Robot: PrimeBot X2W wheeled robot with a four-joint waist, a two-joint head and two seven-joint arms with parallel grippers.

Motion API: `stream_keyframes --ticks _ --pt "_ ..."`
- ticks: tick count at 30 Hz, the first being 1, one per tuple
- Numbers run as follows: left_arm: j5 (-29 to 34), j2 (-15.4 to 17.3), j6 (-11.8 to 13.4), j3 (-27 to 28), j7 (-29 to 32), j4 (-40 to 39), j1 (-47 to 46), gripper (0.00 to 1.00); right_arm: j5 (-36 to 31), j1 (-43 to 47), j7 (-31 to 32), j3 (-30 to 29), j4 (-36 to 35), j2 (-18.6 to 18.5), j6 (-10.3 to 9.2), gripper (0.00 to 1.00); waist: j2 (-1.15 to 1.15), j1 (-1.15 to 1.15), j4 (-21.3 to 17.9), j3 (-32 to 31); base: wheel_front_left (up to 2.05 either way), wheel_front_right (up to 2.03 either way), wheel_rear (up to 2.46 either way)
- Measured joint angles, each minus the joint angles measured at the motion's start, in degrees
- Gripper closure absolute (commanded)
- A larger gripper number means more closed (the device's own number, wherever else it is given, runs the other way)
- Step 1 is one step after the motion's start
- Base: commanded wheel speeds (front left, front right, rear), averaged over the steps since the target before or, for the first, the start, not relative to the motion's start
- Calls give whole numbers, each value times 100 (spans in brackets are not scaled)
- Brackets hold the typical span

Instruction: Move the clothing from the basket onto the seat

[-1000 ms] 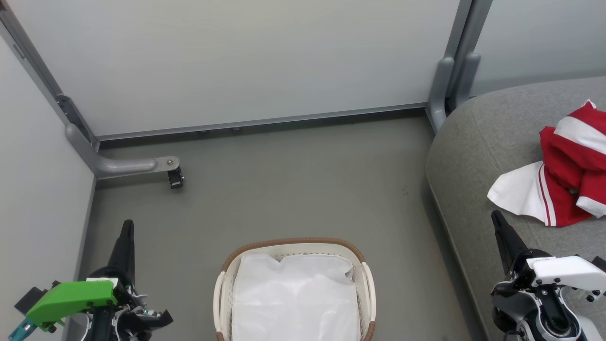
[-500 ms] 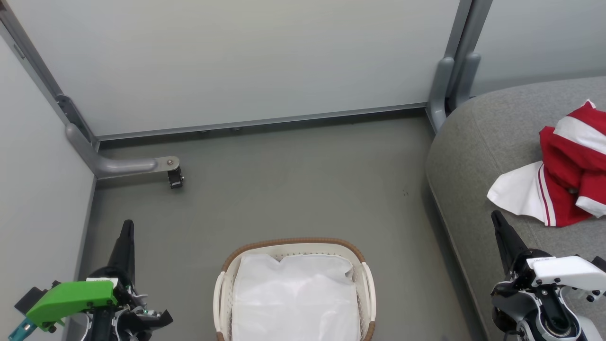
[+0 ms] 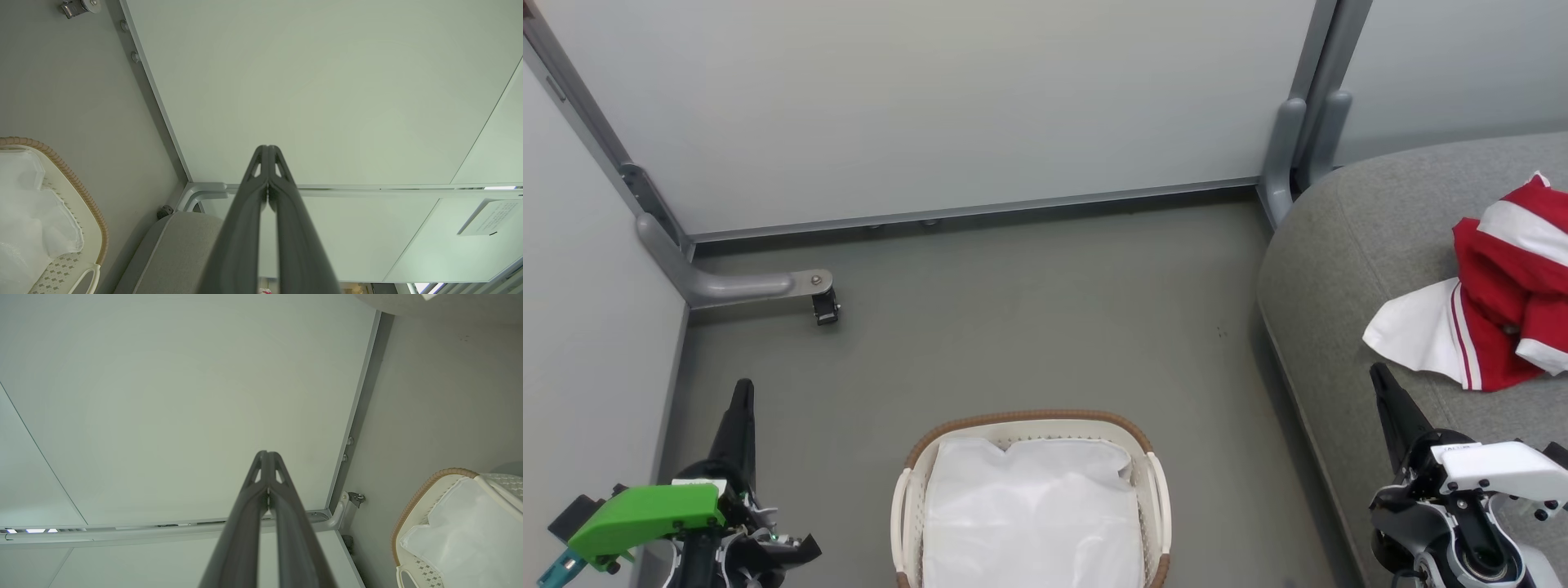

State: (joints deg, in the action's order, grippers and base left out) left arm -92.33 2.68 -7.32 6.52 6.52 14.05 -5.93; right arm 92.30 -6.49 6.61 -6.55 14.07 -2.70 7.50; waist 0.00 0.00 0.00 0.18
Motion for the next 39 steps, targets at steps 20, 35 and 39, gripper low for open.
stream_keyframes --ticks 20,35,39 --pt "0 0 0 0 0 -1 0 100 0 0 0 0 0 0 0 100 0 0 0 0 0 0 0" --pt "0 0 0 0 0 -1 0 100 0 0 0 0 0 0 0 100 0 0 0 0 0 0 0" --pt "0 0 0 0 0 -1 0 100 0 0 0 0 0 0 0 100 0 0 0 0 0 0 0"
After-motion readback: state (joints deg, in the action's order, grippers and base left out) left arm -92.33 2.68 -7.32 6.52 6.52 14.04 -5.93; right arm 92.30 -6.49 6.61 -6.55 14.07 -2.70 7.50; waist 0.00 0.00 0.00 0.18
